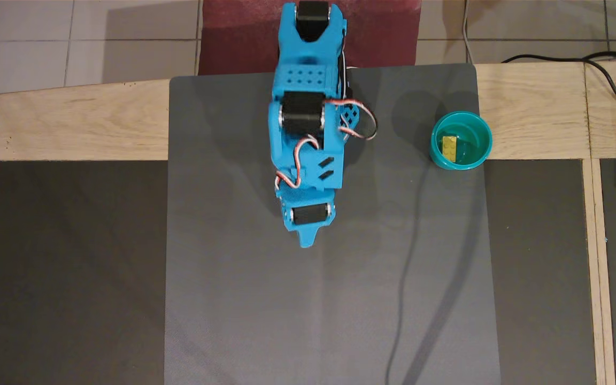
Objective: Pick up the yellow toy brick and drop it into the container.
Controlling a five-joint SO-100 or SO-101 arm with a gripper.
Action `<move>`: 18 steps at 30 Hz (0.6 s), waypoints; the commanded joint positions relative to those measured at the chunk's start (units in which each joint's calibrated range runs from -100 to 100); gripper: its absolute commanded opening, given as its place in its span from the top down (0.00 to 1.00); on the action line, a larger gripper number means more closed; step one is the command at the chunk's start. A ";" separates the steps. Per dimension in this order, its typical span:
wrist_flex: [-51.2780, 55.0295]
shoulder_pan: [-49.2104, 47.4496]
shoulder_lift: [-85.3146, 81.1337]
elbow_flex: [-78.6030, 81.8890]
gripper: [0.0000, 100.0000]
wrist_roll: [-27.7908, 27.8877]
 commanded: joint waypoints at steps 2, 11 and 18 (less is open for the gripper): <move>-1.97 0.23 -0.09 1.83 1.00 -0.19; -1.97 0.23 -0.09 1.83 1.00 -0.19; -1.97 1.32 -0.18 1.83 1.00 -2.91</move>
